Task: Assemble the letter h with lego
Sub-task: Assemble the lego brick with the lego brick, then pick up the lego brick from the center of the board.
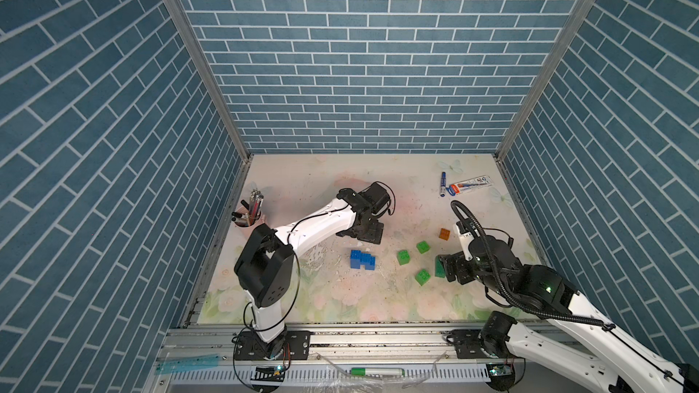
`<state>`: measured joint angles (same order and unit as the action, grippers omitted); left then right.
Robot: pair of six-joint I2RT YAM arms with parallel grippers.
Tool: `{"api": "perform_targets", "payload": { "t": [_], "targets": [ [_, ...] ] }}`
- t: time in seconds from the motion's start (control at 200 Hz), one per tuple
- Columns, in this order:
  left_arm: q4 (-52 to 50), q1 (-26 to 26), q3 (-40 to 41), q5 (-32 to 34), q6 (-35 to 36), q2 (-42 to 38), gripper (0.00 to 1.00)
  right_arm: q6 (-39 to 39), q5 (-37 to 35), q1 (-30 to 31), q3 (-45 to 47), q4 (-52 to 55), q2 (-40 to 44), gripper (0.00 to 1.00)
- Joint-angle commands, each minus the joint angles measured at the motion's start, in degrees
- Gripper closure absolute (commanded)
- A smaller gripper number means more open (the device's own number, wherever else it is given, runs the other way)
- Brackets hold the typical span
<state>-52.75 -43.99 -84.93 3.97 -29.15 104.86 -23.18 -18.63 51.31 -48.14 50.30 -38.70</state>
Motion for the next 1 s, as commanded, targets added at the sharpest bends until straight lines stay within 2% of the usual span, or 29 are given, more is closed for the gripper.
{"api": "perform_targets", "payload": {
  "t": [0.0, 0.195, 0.535, 0.945, 0.995],
  "targets": [
    [1.56, 0.60, -3.86, -1.06, 3.83, 3.72, 0.04, -0.73, 0.07, -0.10, 0.59, -0.44, 0.51, 0.09],
    [5.08, 3.22, -5.31, -5.33, 4.23, 8.60, 0.09, -0.72, 0.34, -0.14, 0.59, -0.52, 0.38, 0.09],
    [6.13, 4.34, -8.26, -4.75, 6.93, 14.76, 0.23, -0.72, 0.22, -0.14, 0.59, -0.56, 1.09, 0.09],
    [7.05, 5.58, -8.21, -3.97, 6.29, 17.56, 0.41, -0.72, 0.53, -0.09, 0.68, -0.58, 0.86, 0.09],
    [7.13, 5.74, -8.20, -3.88, 6.28, 17.79, 0.45, -0.73, 0.48, -0.13, 0.67, -0.61, 0.84, 0.09]
  ]
}}
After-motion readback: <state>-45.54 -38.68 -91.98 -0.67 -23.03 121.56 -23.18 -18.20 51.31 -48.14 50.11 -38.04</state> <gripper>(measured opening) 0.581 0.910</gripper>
